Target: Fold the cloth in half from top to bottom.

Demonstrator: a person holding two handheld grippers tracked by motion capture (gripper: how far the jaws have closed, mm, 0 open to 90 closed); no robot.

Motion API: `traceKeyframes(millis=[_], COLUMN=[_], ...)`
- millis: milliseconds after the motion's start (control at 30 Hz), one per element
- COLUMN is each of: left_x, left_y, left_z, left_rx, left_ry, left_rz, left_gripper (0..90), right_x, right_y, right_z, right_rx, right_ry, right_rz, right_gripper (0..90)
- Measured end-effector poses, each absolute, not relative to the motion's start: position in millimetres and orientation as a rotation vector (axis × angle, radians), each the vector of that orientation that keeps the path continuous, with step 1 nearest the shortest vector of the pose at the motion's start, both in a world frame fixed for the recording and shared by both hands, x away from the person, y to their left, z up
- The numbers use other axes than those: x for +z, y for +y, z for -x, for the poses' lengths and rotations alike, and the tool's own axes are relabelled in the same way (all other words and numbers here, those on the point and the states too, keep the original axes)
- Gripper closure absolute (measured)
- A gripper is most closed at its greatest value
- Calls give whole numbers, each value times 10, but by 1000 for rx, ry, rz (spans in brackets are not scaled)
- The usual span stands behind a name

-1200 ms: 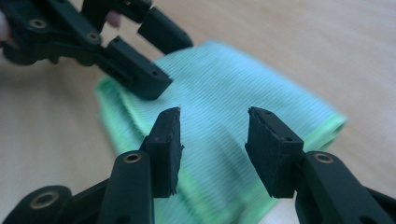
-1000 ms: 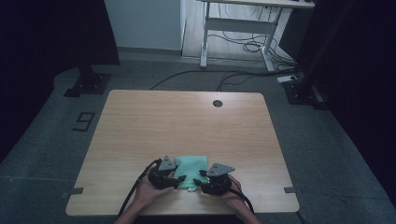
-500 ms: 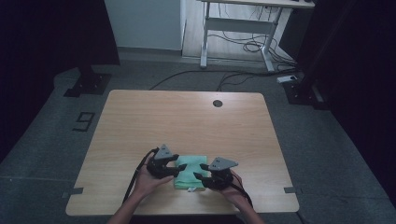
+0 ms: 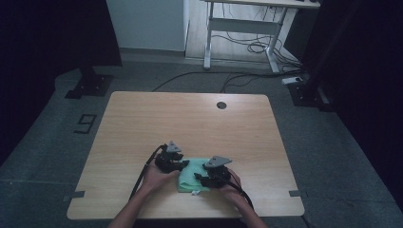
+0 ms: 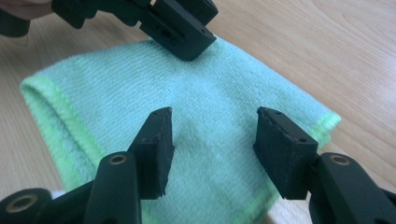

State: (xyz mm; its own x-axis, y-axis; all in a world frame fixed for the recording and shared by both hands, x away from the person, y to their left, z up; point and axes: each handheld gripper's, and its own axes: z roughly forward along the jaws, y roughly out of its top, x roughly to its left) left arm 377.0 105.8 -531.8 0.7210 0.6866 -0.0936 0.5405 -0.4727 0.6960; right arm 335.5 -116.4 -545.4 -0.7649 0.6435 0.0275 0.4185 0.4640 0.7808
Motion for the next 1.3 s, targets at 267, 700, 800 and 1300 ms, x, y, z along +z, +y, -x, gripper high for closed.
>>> traceKeyframes(millis=[267, 700, 800, 1300], left_x=[-5330, -5372, -5380, -5241], left_y=[1062, 1071, 1073, 1175], left_z=[-3755, -3770, -3780, -3573], left_rx=[259, 249, 240, 225], left_ry=[925, 931, 938, 957], left_rz=[-2189, -2180, -2176, -2206], left_gripper=[587, 586, 578, 615], right_x=[-5404, -5453, -5486, -5392], right_y=[-1134, -686, -694, -1149], right_z=[-3299, -3120, -3043, -3038], right_rx=[1203, 1193, 1185, 1251], right_ry=[2435, 2513, 2508, 2488], right_rz=[-873, -763, -746, -798], right_gripper=[455, 422, 405, 402])
